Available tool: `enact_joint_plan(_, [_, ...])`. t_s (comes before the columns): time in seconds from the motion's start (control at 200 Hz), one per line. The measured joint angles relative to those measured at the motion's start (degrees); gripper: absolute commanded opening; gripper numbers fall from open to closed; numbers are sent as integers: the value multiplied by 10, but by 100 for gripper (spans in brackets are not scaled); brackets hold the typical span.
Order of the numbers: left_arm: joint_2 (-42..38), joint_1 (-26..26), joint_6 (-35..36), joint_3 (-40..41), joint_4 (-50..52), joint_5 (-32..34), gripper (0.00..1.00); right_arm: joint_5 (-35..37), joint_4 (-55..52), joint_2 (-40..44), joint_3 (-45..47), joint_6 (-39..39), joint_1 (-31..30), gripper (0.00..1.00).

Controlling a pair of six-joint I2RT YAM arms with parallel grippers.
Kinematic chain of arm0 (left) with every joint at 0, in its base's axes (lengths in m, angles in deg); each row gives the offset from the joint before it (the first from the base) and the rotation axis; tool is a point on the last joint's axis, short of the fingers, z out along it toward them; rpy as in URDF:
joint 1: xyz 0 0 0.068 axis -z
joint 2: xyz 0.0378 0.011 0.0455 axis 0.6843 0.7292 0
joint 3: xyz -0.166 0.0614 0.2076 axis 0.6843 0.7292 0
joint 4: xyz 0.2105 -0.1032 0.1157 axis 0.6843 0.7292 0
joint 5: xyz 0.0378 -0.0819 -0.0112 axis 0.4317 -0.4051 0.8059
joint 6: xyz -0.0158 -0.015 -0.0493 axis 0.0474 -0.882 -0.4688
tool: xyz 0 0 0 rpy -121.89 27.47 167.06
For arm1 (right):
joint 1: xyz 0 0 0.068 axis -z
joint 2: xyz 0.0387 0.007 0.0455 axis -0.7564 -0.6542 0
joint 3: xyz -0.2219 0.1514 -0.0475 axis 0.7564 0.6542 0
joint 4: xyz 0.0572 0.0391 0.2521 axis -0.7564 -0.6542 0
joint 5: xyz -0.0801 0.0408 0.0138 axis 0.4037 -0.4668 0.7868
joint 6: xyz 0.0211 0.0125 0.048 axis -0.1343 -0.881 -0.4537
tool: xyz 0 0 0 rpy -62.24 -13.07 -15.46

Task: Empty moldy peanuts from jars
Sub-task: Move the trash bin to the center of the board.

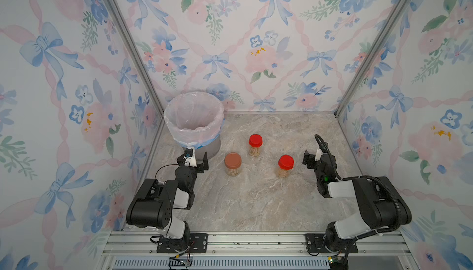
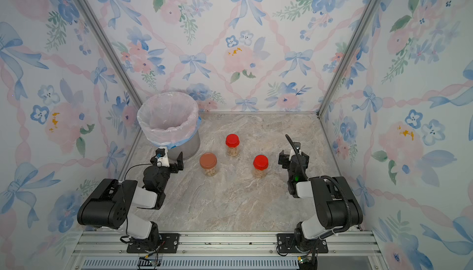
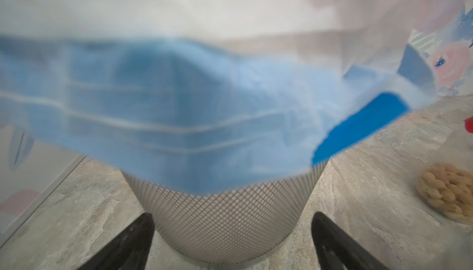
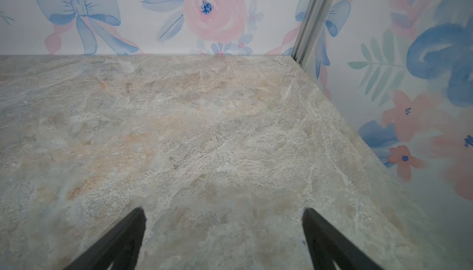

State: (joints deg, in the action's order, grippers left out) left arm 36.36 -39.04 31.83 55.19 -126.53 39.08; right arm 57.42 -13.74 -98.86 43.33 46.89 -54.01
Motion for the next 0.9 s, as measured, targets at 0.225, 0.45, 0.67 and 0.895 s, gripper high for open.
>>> enact_joint_plan(0.225, [0,0,0,0,0,0,98,0,0,0,0,0,0,97])
enact_joint_plan(0.45, [0,0,0,0,0,0,98,0,0,0,0,0,0,97])
enact_joint_plan(0.67, [0,0,-1,0,0,10,98,0,0,0,0,0,0,97])
enact_joint_plan(0.895, [0,0,-1,0,0,22,98,0,0,0,0,0,0,98])
